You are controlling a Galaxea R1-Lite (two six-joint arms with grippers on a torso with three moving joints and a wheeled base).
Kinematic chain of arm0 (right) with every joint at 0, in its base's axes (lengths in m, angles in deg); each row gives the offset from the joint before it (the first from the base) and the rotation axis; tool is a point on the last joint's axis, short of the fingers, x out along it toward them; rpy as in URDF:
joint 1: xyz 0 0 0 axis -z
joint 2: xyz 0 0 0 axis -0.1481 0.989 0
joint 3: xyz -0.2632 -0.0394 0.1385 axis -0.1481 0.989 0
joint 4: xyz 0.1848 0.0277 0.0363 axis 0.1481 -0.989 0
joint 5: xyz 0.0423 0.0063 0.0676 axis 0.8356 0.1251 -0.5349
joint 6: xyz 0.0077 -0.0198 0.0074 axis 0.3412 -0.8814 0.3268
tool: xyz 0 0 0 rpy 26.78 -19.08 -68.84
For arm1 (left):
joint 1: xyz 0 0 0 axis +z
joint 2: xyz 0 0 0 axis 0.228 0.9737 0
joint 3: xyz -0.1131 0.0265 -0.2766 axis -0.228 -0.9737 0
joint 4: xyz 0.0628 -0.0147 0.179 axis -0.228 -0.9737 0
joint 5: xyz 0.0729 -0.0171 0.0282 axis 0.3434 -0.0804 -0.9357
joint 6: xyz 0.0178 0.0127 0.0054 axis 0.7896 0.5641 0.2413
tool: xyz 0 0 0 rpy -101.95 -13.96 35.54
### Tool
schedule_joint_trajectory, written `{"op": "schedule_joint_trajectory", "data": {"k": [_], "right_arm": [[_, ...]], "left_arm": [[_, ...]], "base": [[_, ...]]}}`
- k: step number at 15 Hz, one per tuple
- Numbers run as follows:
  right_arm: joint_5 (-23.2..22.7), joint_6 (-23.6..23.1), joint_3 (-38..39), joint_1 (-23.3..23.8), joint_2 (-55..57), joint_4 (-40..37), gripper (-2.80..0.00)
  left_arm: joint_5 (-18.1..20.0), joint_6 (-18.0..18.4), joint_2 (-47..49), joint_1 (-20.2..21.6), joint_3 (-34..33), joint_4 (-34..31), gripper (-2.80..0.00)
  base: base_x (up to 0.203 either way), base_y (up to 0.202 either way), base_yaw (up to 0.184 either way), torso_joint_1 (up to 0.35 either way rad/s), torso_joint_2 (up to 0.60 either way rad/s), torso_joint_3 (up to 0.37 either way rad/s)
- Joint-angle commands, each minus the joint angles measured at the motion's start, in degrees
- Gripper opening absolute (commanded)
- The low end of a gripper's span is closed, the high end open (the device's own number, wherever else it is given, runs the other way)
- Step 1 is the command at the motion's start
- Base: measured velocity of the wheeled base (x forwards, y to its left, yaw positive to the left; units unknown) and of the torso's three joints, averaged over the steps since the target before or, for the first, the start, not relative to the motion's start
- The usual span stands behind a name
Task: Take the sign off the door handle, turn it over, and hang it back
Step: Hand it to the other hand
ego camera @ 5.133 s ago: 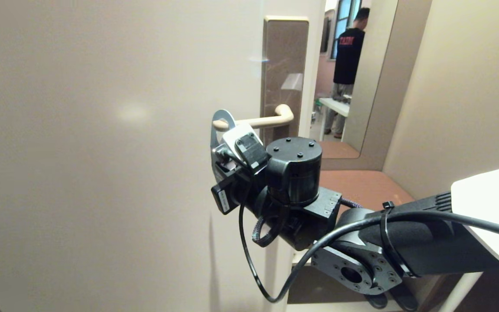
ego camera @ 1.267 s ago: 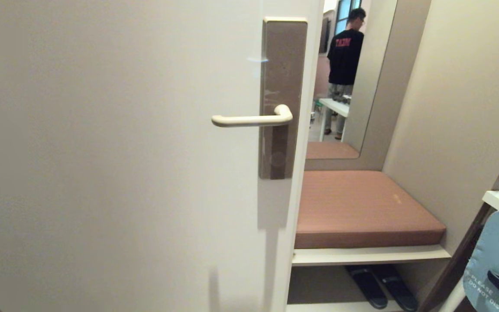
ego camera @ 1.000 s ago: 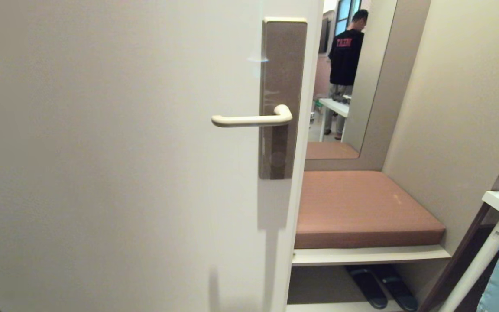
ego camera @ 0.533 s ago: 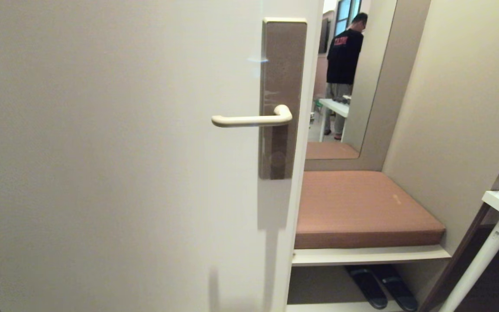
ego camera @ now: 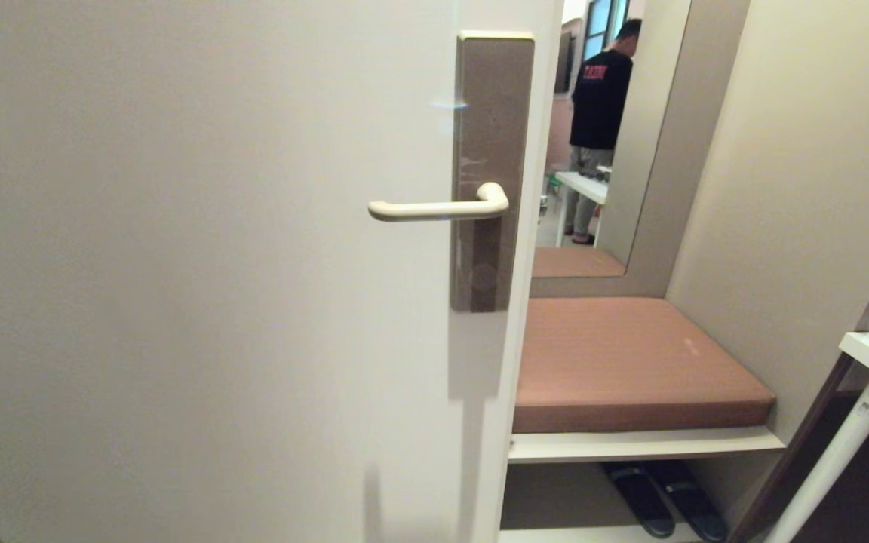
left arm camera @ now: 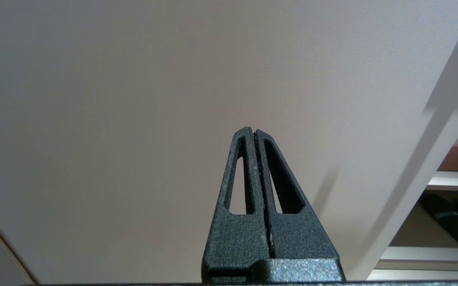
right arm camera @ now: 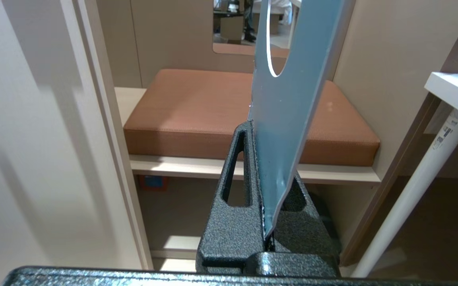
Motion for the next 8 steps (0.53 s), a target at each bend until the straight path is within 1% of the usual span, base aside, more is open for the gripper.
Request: {"op": "schedule_joint_trajectory", "data": {"k": [1,8], "right_arm": [[0.00,-0.04,0.00,-0.01,-0.21,0.02,-2.80],[0.00,-0.04,0.00,-0.01,-0.21,0.02,-2.80]], "left_arm": [[-0.02,-0.02,0.00,0.02,0.00,0.03,-2.80],[-0.02,-0.02,0.00,0.02,0.00,-0.06,-2.80]], "base": [[0.000,0.000,0.000,0.000,0.00,0.000],[0.000,0.000,0.000,0.000,0.00,0.000]]}}
